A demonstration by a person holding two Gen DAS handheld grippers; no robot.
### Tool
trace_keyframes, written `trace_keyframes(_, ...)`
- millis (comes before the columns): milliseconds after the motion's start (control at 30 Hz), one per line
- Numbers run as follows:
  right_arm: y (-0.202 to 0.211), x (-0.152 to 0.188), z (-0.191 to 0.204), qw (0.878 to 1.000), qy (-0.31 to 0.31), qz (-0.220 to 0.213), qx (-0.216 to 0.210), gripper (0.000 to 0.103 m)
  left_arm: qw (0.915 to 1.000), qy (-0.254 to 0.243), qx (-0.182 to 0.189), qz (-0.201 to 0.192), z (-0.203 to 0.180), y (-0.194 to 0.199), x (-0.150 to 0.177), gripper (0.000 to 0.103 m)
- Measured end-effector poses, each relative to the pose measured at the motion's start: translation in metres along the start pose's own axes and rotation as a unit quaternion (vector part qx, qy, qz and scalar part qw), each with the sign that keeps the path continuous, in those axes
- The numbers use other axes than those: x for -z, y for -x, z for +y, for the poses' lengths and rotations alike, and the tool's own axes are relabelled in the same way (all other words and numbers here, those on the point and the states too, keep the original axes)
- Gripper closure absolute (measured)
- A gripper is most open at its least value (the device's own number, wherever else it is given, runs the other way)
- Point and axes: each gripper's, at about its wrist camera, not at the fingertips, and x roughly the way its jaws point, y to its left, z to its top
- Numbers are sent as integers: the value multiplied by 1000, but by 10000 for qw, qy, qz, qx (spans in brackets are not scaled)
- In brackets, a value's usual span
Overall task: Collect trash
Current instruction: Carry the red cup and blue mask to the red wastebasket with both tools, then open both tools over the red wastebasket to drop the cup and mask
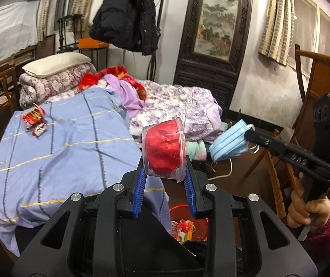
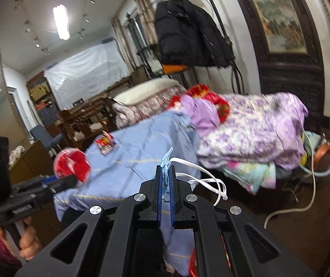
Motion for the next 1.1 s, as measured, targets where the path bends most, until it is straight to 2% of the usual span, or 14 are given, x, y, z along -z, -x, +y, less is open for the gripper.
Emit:
trace_keyframes(300,-50,50,-61,9933,-492,968,402,95,9983,-143,149,547,-13,-51,9,71)
trace_keyframes(500,-93,96,-100,9778,-1004,1783,460,94,9951,-138,208,953,-15,-87,20,71)
trace_keyframes(533,-98,101,-103,9753,-1052,1894,422,89,9944,-155,215,1022,-15,-93,22,71)
trace_keyframes(567,-105,108,-107,9710,-1160,2062,358,73,9940,-174,218,1057,-16,-96,23,71)
trace_keyframes(600,-109,114,-110,9684,-1252,2133,324,66,9934,-212,219,1104,-18,-100,25,71)
trace_keyframes(633,-110,120,-114,9669,-1344,2145,335,59,9930,-241,218,1134,-20,-103,26,71)
trace_keyframes(800,-100,119,-123,9688,-1544,1928,221,58,9895,-438,284,1350,-34,-119,32,71)
trace_keyframes(1000,-55,92,-126,9826,-1500,1068,259,53,9808,-721,513,1737,-57,-144,40,71)
trace_keyframes(1100,-42,79,-127,9859,-1425,833,285,50,9743,-891,651,1964,-71,-158,47,71)
